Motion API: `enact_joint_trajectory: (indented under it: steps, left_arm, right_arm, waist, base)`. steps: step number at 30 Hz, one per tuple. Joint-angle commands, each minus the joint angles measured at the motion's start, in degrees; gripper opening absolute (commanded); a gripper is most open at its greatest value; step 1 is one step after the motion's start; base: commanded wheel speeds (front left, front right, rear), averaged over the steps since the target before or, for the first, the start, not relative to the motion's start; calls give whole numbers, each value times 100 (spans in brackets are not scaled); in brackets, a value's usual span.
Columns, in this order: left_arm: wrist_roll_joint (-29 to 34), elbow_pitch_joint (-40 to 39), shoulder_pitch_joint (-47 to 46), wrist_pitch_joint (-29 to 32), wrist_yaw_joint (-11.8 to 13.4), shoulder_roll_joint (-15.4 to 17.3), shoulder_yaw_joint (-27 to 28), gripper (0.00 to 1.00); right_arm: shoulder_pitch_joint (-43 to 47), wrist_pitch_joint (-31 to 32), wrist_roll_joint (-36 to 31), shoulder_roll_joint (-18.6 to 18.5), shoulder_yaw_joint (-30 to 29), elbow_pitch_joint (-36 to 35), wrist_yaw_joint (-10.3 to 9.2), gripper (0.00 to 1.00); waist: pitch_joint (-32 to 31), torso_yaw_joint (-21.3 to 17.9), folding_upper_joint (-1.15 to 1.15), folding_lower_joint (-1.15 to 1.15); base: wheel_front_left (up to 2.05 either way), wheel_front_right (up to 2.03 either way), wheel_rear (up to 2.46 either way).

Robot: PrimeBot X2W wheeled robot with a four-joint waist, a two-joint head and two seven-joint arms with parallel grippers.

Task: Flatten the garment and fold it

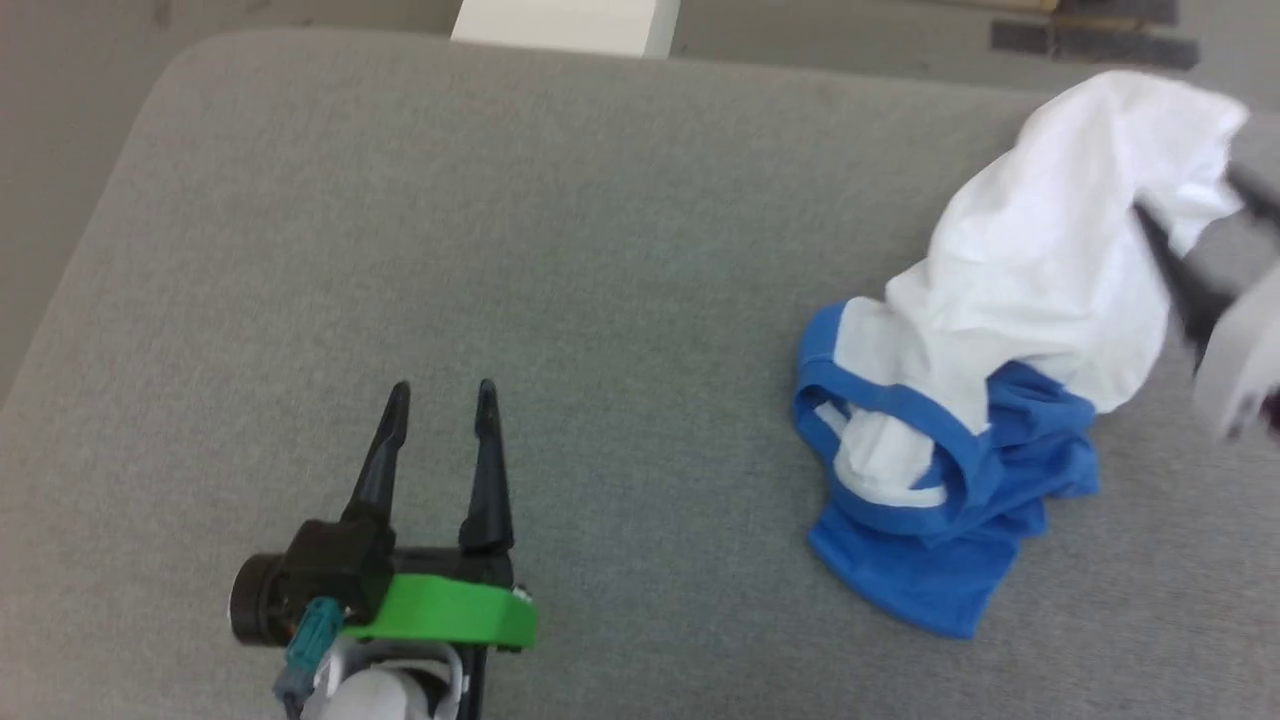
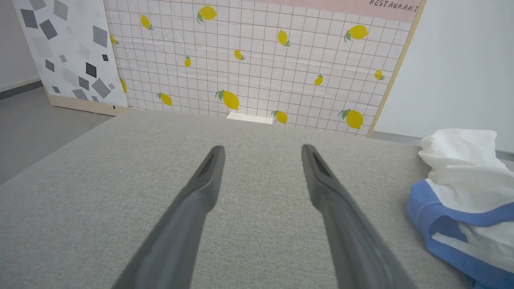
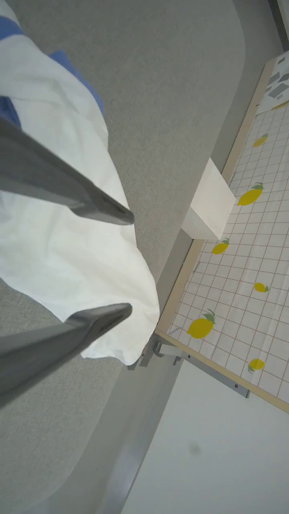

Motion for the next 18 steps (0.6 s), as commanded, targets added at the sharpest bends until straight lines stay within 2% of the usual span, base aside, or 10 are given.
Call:
enact_joint_trajectory:
  steps: [1, 9, 13, 18]
  left_arm:
    - [84, -30, 108, -27, -53, -12, 55, 100]
    - [107, -112, 306, -27, -150, -17, 133, 100]
    - [94, -125, 282, -27, -180, -20, 101, 100]
    - [90, -94, 191, -27, -201, -22, 22, 100]
  right_arm:
    - [439, 117, 45, 156, -140, -309, -9, 100]
    - [2453, 604, -252, 957, -665, -1839, -9, 100]
    - [3032, 694, -308, 1211, -622, -2058, -9, 100]
    - [3300, 644, -357, 1293, -435, -1823, -9, 100]
  waist:
    - [-420, -324, 0, 0]
    - [-450, -309, 0, 0]
    - [-350, -219, 0, 0]
    - [-220, -33, 0, 0]
  base:
    - [0, 0, 0]
    - [0, 0, 0]
    - [0, 0, 0]
    - [0, 0, 0]
